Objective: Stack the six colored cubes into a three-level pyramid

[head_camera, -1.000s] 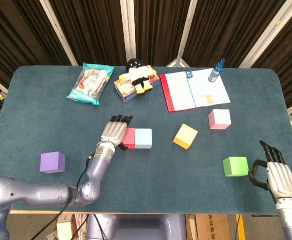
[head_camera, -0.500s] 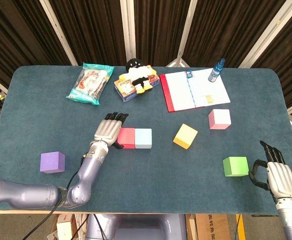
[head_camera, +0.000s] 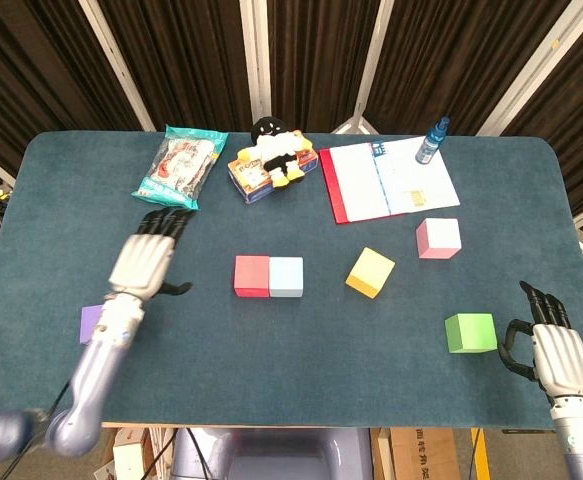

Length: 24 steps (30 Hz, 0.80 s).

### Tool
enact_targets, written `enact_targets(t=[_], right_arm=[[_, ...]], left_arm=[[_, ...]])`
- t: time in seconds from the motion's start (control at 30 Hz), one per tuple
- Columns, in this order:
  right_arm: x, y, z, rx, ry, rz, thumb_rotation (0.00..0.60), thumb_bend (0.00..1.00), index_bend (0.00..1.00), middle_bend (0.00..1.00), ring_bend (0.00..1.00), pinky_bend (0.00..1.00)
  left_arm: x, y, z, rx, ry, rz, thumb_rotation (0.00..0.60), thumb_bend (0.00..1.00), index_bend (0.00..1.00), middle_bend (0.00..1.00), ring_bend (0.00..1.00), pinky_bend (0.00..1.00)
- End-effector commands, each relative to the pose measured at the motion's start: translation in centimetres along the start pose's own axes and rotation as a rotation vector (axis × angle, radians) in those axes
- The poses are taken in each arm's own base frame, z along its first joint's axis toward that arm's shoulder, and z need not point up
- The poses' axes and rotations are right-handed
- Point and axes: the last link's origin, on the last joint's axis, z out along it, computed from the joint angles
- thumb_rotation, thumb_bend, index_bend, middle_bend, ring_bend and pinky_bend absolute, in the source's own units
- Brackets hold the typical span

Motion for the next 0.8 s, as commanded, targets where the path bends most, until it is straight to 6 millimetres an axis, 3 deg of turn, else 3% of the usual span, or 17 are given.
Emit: enact_targets(t=[0.03, 0.17, 0.37, 0.6, 0.8], right_arm=[[0.0, -0.1, 0.0, -0.002, 0.005, -0.009, 0.600, 0.39, 0.00, 0.00, 0.00, 0.00], [0.2, -0.4, 0.1, -0.012, 0.011, -0.004, 0.600, 0.39, 0.00, 0.00, 0.00, 0.00], [0.7, -2.2, 1.1, -0.019, -0.005, 0.068, 0.600, 0.39, 0.00, 0.00, 0.00, 0.00], [0.8, -6.4, 4.1, 0.025, -0.081, 0.093, 0.600, 0.34, 0.00, 0.00, 0.00, 0.00], [-0.9, -9.5, 6.8, 0.061, -0.139, 0.063, 0.600, 0.34, 0.00, 0.00, 0.00, 0.00]], left_arm=[[0.9, -3.0, -2.8, 0.033, 0.060, -0.004, 0.600, 0.09, 0.00, 0.05, 0.00, 0.01], [1.5, -5.7, -5.0, 0.071, 0.096, -0.004, 0.600, 0.09, 0.00, 0.04, 0.00, 0.00], [2.8, -7.8, -6.5, 0.104, 0.133, -0.017, 0.600, 0.06, 0.00, 0.03, 0.00, 0.00], [3.9, -8.3, -6.7, 0.100, 0.152, -0.051, 0.600, 0.05, 0.00, 0.03, 0.00, 0.00], [4.2, -8.3, -6.8, 0.098, 0.154, -0.068, 0.600, 0.05, 0.00, 0.03, 0.00, 0.00]])
